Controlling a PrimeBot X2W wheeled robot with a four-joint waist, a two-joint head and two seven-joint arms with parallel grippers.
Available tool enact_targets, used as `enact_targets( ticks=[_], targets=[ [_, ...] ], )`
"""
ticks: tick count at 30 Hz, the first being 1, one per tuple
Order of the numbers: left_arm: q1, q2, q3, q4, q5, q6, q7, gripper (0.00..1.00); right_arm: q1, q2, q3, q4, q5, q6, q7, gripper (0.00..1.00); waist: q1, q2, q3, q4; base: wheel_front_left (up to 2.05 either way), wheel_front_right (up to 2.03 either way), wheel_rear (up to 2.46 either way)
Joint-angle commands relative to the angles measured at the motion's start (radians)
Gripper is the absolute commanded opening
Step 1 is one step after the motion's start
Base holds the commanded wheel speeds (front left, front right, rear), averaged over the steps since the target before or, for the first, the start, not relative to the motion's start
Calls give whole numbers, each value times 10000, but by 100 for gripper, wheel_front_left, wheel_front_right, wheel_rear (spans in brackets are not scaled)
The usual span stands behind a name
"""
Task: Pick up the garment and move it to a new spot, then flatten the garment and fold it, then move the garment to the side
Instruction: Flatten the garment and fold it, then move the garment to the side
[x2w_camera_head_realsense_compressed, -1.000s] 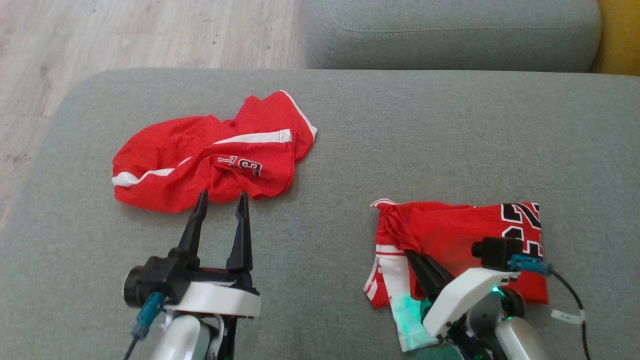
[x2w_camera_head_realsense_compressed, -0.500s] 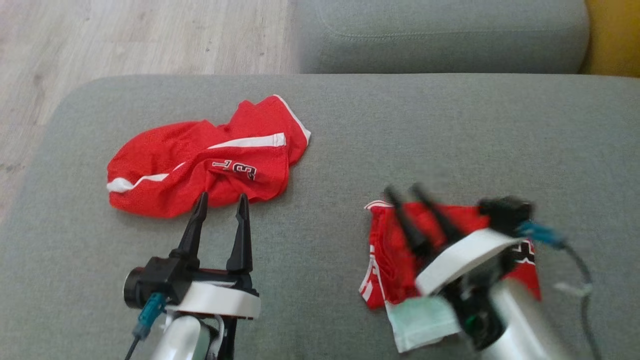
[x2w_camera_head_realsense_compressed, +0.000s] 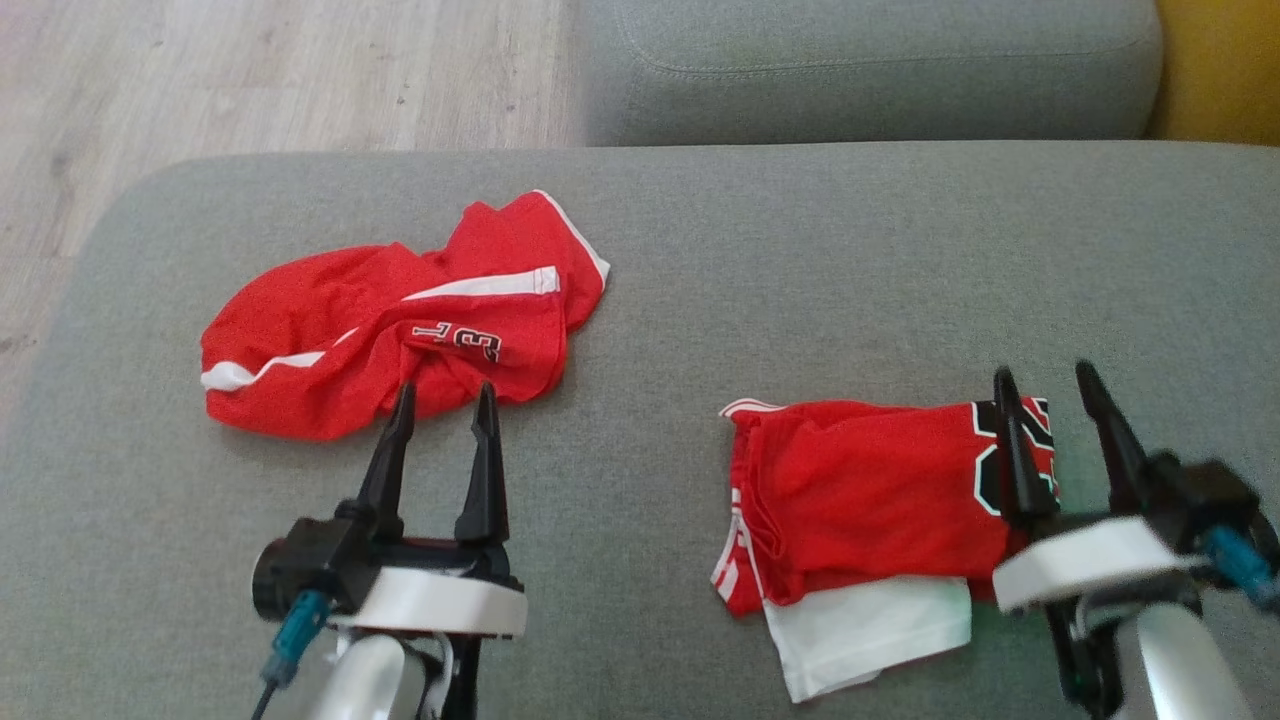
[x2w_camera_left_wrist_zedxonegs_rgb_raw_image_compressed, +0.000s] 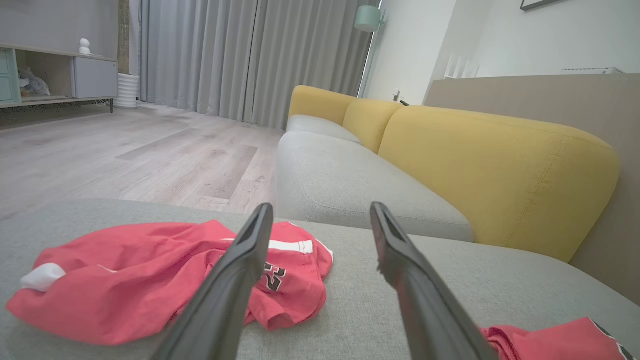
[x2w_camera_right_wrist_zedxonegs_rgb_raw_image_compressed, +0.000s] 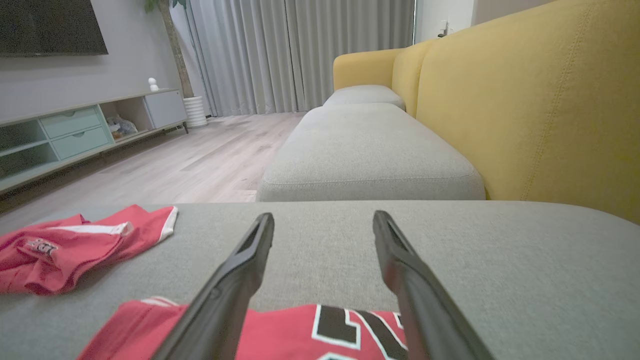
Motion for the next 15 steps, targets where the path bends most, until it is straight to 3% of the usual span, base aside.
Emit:
enact_targets(
  ticks=[1, 15],
  targets=[
    [-104, -3, 256, -370, -33, 69, -95, 100, -133, -8, 208, -382, -209, -7, -218, 100, 0, 0, 11, -9, 0, 0, 0],
    [282, -3, 374, -659, -40, 329, -95, 100, 603, 152, -88, -158, -528, -7, -954, 100, 0, 0, 111, -124, 0, 0, 0]
  ],
)
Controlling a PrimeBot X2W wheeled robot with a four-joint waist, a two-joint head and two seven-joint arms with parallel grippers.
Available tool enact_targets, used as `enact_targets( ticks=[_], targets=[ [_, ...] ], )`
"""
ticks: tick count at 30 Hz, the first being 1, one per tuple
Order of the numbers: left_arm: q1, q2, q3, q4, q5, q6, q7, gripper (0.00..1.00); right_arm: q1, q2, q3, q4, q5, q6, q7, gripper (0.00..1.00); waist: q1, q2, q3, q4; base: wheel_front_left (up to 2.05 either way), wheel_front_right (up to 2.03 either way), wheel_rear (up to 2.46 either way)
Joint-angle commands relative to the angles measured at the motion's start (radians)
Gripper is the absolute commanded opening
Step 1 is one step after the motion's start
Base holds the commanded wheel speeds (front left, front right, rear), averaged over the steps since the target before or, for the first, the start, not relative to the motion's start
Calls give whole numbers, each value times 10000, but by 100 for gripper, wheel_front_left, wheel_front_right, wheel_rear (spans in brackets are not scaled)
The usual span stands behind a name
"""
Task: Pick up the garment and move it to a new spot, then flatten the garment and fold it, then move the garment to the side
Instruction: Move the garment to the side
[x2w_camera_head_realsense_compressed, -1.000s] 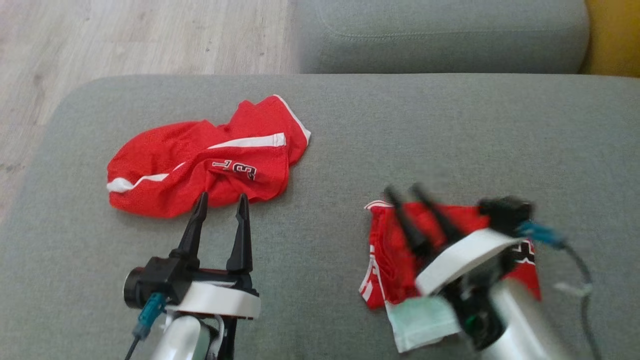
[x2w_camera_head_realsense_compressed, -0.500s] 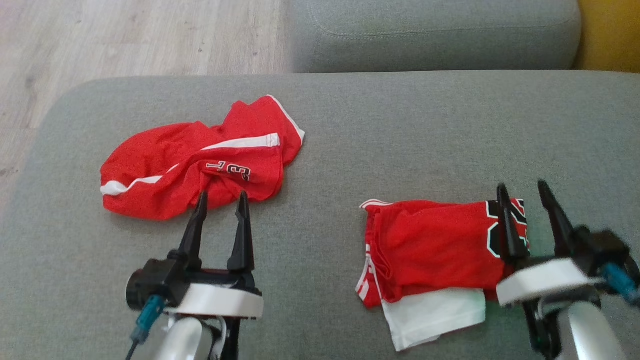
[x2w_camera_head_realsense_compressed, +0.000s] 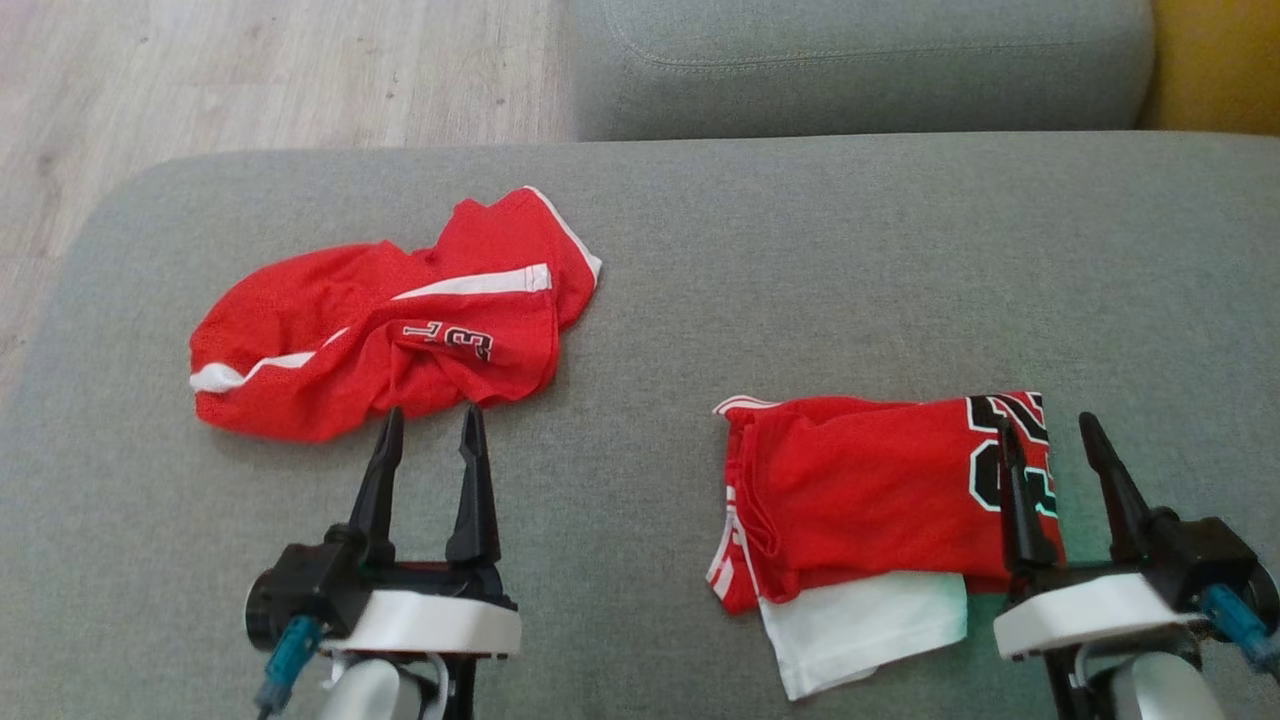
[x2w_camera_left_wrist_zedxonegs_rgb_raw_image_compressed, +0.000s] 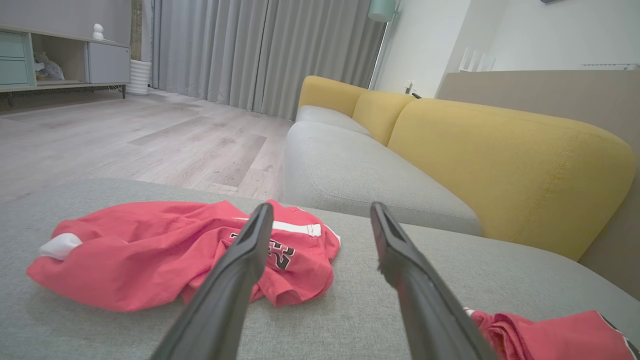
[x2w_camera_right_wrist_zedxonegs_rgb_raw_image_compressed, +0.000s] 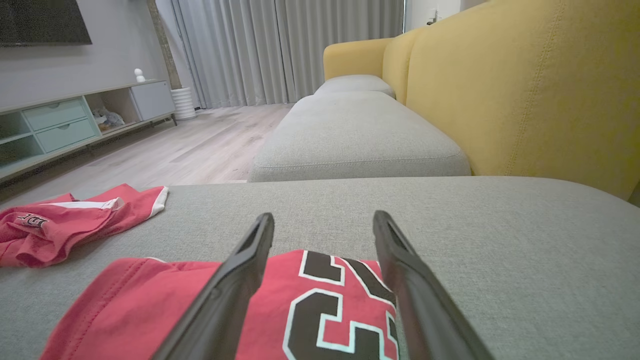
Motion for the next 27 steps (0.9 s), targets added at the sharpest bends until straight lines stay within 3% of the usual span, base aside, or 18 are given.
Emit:
enact_targets(
  ticks=[1, 12, 23, 24, 25, 27],
  targets=[
    [-284, -5, 298, -352, 126, 3, -95, 100, -361, -49, 219, -286, -40, -7, -149, 100, 0, 0, 19, 11, 0, 0, 0],
    [-543, -5, 203, -293, 170, -47, -95, 100, -814, -45, -1091, 1040, 242, -7, 802, 100, 0, 0, 613, 237, 0, 0, 0],
    [-712, -5, 210, -227, 299, -75, -95, 100, -1005, -44, -352, 2391, 928, -7, 2263, 100, 0, 0, 842, 263, 0, 0, 0],
    [-723, -5, 211, -218, 314, -76, -95, 100, -1006, -44, -278, 2430, 962, -7, 2360, 66, 0, 0, 836, 247, 0, 0, 0],
    [-731, -5, 215, -207, 329, -76, -95, 100, -1003, -44, -224, 2455, 929, -7, 2438, 0, 0, 0, 819, 225, 0, 0, 0],
    [-745, -5, 235, -193, 351, -68, -95, 100, -1023, -44, -190, 2426, 798, -7, 2528, 0, 0, 0, 788, 170, 0, 0, 0]
  ],
)
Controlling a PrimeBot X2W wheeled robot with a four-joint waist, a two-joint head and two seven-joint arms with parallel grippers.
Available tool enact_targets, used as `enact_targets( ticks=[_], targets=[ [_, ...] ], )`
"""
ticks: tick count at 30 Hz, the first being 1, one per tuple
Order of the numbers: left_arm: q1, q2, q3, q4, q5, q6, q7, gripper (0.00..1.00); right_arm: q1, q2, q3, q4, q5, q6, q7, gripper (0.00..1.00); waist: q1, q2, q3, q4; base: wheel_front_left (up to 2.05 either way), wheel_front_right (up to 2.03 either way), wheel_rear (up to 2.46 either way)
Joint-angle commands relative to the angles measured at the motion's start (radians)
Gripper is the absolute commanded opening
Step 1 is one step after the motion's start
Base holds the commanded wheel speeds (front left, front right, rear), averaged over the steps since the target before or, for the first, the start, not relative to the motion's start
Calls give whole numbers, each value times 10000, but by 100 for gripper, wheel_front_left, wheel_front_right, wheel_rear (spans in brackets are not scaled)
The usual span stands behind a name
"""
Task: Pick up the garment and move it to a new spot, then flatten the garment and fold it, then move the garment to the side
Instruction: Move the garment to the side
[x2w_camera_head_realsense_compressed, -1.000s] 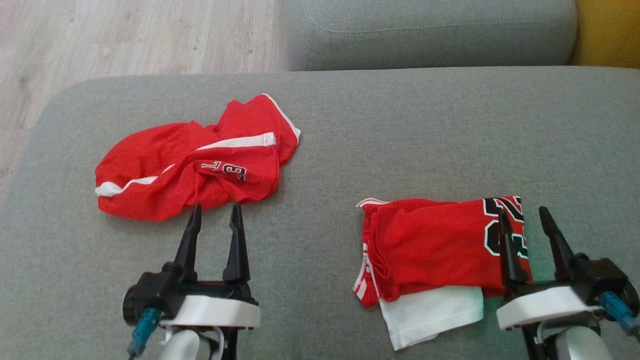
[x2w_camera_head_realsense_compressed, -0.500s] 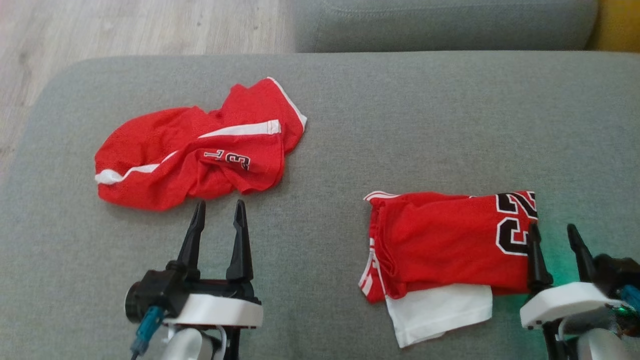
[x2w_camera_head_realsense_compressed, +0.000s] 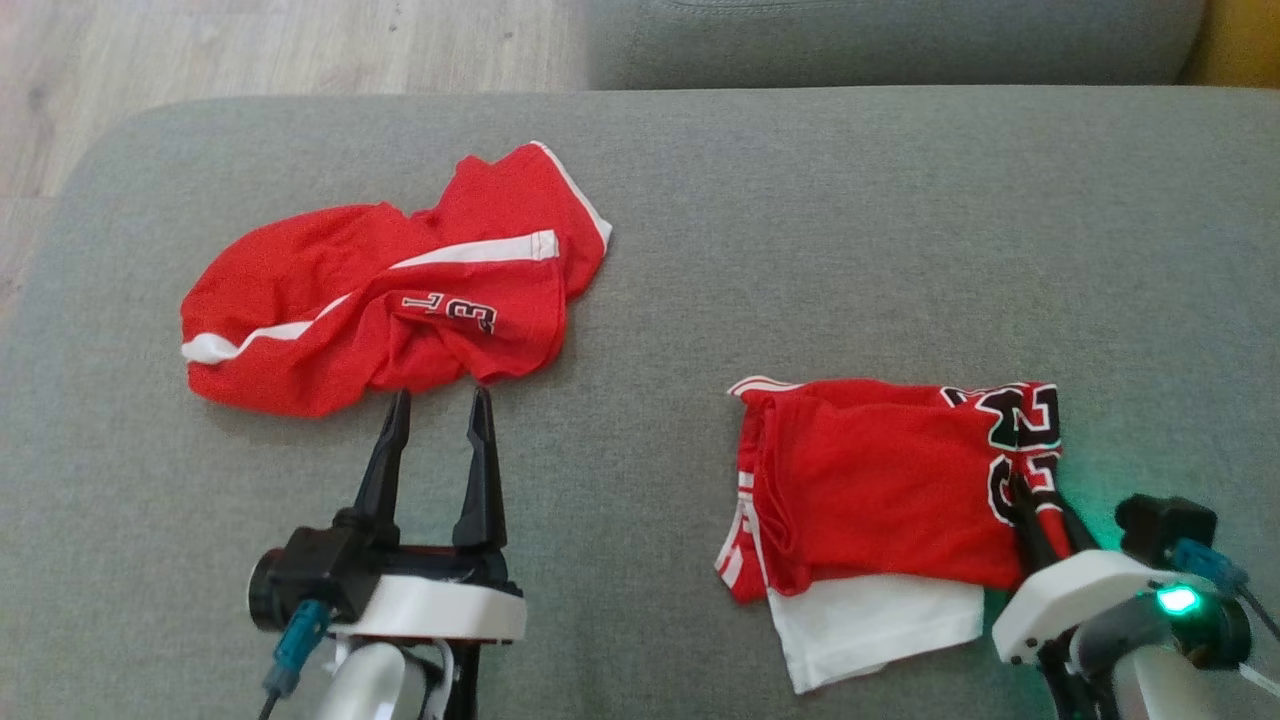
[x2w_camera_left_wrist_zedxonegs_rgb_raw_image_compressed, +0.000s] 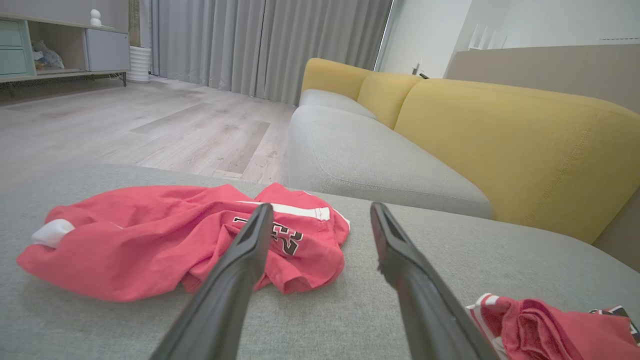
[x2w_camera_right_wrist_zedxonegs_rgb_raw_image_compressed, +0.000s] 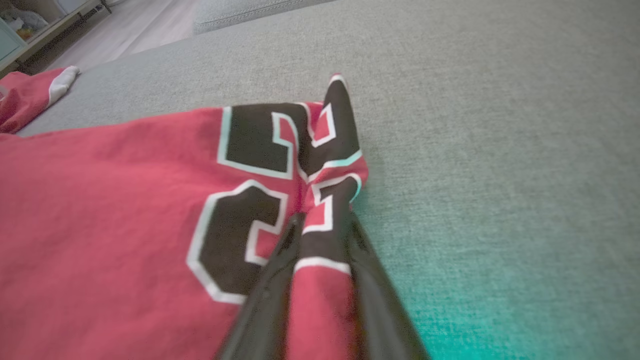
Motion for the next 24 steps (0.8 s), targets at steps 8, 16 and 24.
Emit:
enact_targets(
  ticks=[8, 16, 24],
  targets=[
    [-491, -5, 423, -346, 187, -56, -95, 100, -654, -1075, 124, -984, -854, -7, 420, 0, 0, 0, -2, -284, 0, 0, 0],
    [-855, -5, 323, -396, 255, -130, -95, 100, -1741, -3748, -881, -753, -1135, -7, 816, 0, 0, 0, 648, -260, 0, 0, 0],
    [-1128, -5, 238, -464, 260, -85, -95, 100, -2779, -5521, -2342, 1234, -1579, -7, 38, 0, 0, 0, 1248, 14, 0, 0, 0]
  ],
)
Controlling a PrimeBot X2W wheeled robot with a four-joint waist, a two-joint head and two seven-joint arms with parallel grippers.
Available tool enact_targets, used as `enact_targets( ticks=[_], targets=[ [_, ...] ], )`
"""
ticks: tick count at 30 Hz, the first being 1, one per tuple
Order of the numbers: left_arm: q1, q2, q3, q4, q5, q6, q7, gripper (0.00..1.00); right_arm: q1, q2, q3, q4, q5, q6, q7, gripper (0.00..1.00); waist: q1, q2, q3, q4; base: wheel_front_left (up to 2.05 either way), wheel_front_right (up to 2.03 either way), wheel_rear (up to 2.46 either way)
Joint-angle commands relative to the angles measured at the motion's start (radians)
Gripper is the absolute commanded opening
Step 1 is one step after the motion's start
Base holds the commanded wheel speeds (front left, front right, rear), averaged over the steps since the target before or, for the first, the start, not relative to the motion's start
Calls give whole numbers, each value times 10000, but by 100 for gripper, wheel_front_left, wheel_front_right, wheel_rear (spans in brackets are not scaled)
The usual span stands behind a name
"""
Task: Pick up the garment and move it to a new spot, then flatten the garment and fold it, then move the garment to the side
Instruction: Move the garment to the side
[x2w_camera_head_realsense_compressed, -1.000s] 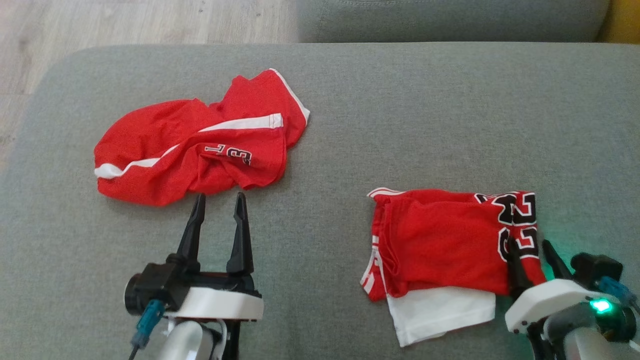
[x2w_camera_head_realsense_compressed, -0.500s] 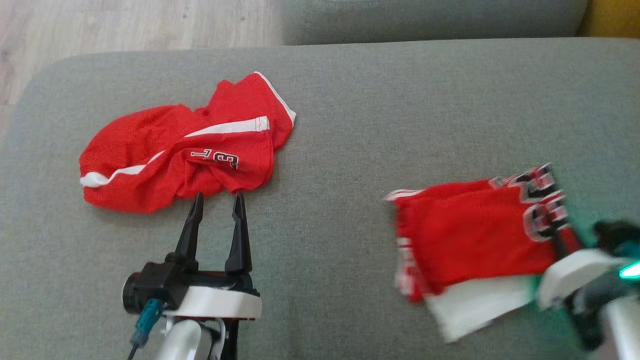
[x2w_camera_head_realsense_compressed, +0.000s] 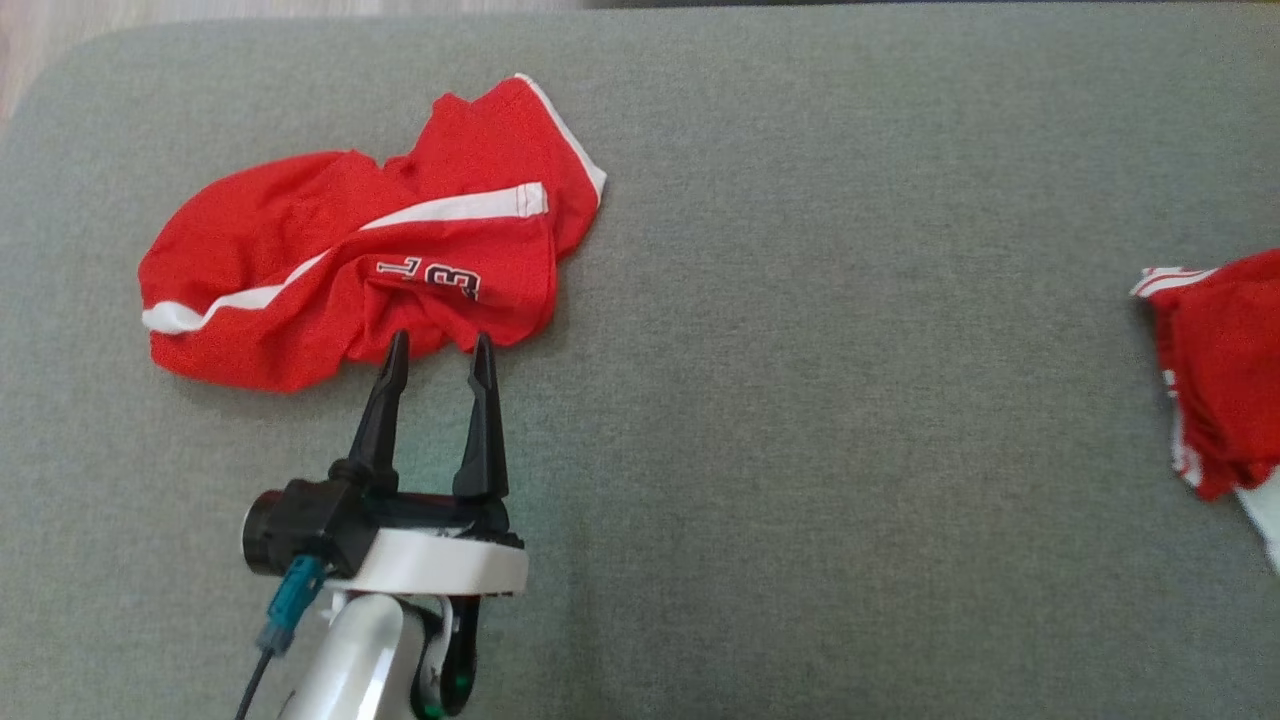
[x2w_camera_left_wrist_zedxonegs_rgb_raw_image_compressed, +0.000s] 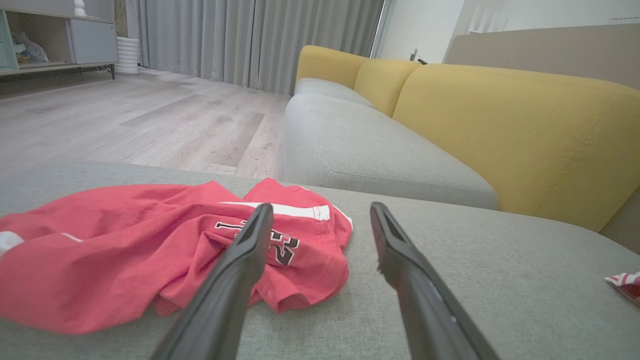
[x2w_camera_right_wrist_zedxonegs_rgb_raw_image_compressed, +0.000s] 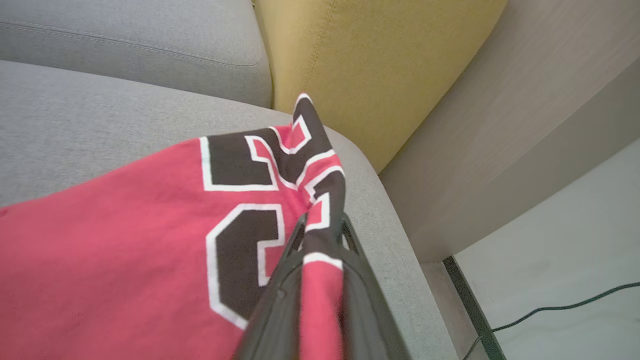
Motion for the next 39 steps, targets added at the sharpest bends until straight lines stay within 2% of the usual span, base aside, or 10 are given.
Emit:
enact_targets(
  ticks=[1, 10, 18, 19, 20, 25, 30, 35, 39],
  targets=[
    [-369, 1, 268, -340, 111, 16, -95, 100, -279, -548, -46, -102, -122, -7, -209, 0, -2, 0, 116, 69, 0, 0, 0],
    [-391, 1, 274, -358, 111, 82, -95, 100, -950, -571, -483, 1003, -743, -7, -557, 0, -2, 0, 243, 23, 0, 0, 0],
    [-401, 1, 256, -273, 125, 75, -95, 100, -1212, -388, -829, 1413, -1146, -7, -669, 0, -2, 0, 96, -77, 0, 0, 0],
    [-389, 1, 269, -251, 127, 72, -95, 100, -1237, -344, -884, 1465, -1175, -7, -639, 33, -2, 0, 47, -98, 0, 0, 0],
    [-371, 1, 289, -227, 128, 73, -95, 100, -1254, -300, -933, 1508, -1209, -7, -603, 100, -2, 0, -1, -118, 0, 0, 0],
    [-278, 1, 355, -164, 74, 86, -95, 100, -1300, 129, -913, 1241, -1307, -7, -835, 100, -2, 0, -319, -165, 0, 0, 0],
    [-89, 1, 451, -157, 2, 85, -95, 100, -1383, 987, -375, 319, -1045, -7, -1014, 100, -2, 0, -903, -207, 0, 0, 0],
    [165, 1, 605, -306, -122, 137, -95, 100, -1277, 2248, 461, -1541, -322, -7, -916, 100, -2, 0, -1509, -167, 0, 0, 0],
    [378, 1, 636, -298, -186, 161, -95, 100, -558, 3283, 1209, -3353, 318, -7, -632, 100, -2, 0, -1850, -64, 0, 0, 0]
  ],
)
